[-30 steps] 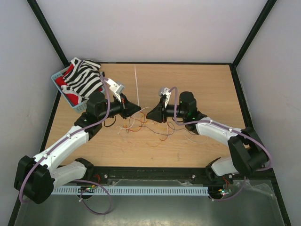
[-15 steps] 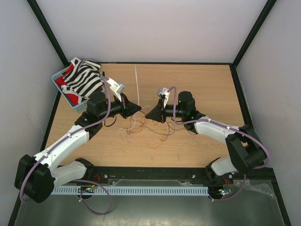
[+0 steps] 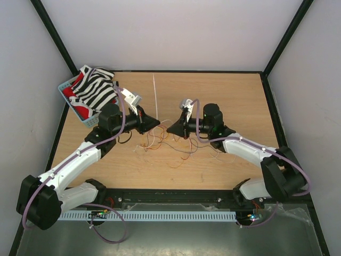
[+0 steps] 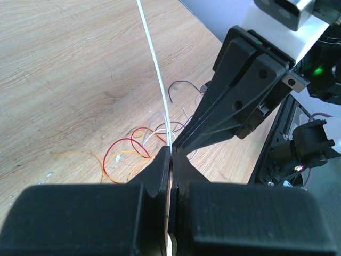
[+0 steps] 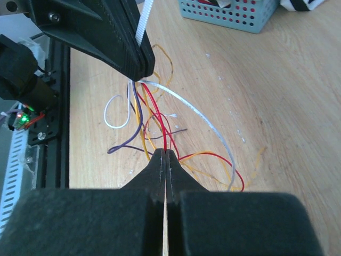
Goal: Zip-tie the wires
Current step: Adjust the cable at the center of the board.
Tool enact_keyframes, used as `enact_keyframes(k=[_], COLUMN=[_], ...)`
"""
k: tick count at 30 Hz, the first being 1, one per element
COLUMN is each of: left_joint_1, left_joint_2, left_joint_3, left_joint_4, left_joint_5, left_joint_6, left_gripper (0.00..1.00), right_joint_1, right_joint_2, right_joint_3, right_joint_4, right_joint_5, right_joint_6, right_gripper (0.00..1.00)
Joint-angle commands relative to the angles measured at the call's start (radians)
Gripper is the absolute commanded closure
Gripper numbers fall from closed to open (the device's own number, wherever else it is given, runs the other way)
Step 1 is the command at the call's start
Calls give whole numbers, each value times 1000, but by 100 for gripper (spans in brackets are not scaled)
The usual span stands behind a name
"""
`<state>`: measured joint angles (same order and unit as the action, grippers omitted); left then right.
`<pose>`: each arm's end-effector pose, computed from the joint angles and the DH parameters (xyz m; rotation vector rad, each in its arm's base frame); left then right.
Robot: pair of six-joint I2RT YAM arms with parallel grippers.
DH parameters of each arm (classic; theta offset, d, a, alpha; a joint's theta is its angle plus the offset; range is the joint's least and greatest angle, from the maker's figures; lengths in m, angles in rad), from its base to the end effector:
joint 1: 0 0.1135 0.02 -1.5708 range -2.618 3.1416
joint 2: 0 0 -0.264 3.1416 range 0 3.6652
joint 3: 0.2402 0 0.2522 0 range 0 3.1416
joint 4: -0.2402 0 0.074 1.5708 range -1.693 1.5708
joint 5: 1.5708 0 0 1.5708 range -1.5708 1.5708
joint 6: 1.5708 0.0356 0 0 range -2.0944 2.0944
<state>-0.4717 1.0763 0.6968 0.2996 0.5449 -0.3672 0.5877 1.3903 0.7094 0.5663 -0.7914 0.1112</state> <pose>0.2130 -0.1294 0.3025 0.5265 1.6743 -1.0726 0.2349 0.1869 0.2543 -1.0054 1.4863 1.1733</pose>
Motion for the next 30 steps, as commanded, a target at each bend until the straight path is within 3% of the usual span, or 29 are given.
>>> enact_keyframes(k=[1, 12, 30], left_joint_1=[2, 11, 38], left_joint_2=[-23, -34, -50], left_joint_3=[20, 14, 10], left_joint_4=[0, -16, -28], left_joint_5=[-6, -17, -31], left_joint_6=[9, 16, 19], left_gripper=[100, 100, 100], right_joint_1=[-1, -29, -130], right_joint_2=[-80, -208, -346], right_joint_3=[-20, -77, -152], right_joint_4=[-108, -207, -276], right_joint_5=[117, 222, 226], right_joint_6=[-65, -80, -72], right_gripper=[100, 100, 100])
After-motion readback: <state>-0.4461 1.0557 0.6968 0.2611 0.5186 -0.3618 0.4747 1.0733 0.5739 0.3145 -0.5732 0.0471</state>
